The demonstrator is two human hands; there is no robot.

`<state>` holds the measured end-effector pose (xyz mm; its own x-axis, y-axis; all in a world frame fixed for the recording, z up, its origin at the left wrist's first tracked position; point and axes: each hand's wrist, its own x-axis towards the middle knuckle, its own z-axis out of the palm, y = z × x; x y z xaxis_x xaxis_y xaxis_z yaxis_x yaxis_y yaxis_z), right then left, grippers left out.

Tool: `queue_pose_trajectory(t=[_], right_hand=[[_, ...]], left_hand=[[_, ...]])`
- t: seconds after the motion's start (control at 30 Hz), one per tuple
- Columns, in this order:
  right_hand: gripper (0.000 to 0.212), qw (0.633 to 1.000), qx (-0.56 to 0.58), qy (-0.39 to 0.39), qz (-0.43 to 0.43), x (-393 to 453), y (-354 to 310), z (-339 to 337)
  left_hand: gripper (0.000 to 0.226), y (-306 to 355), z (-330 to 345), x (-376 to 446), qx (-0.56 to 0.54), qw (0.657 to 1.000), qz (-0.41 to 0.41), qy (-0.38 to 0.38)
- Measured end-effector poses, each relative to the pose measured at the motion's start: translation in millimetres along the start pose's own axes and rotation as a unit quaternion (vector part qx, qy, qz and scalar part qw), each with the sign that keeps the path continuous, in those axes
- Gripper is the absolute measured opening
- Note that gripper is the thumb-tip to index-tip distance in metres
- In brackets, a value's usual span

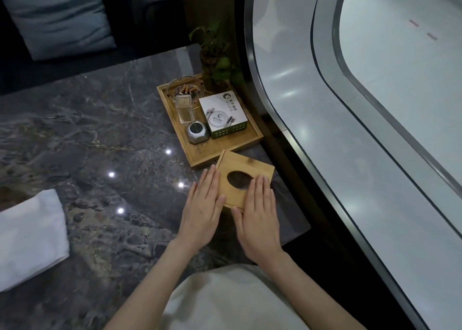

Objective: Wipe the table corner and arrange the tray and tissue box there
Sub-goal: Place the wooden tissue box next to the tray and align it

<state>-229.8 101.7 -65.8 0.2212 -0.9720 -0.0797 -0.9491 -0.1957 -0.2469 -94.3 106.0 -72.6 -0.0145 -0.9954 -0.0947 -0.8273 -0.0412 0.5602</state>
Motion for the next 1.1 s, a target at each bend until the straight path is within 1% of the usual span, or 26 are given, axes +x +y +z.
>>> queue_pose_trajectory(t=[0.1,0.3,0.43,0.63,0.83,0.97,1.1], right_hand=[[0.070,1.000,-0.019,0.006,-0.002,1.3,0.7,-0.6],[0.070,0.999,-0.041,-0.006,-0.024,4.8,5.9,0.4],[0.070,0.998,-0.041,-0.020,-0.040,8.5,10.0,-1.4],[0.071,0.998,-0.030,-0.007,-0.052,28.6,25.5,-5.9],[0.066,0.995,-0.017,-0.010,-0.100,34.0,42.7,-11.4],[0.063,0.991,-0.043,-0.034,-0.124,41.2,52.5,-18.8],[0.063,0.985,-0.054,-0.039,-0.157,46.7,60.3,-24.2]], left_hand=[[0.059,0.0,0.6,-0.4,0.006,1.000,0.001,0.000],[0.061,0.3,3.6,0.3,-0.011,1.000,-0.001,0.005],[0.063,0.7,5.7,1.9,-0.035,0.999,-0.004,0.007],[0.059,12.8,8.2,23.4,-0.040,0.999,0.000,0.009],[0.054,26.1,15.2,24.2,-0.076,0.997,-0.011,0.025],[0.057,35.7,18.5,23.3,-0.108,0.993,-0.029,0.034],[0.059,41.2,22.6,20.6,-0.126,0.991,-0.036,0.036]])
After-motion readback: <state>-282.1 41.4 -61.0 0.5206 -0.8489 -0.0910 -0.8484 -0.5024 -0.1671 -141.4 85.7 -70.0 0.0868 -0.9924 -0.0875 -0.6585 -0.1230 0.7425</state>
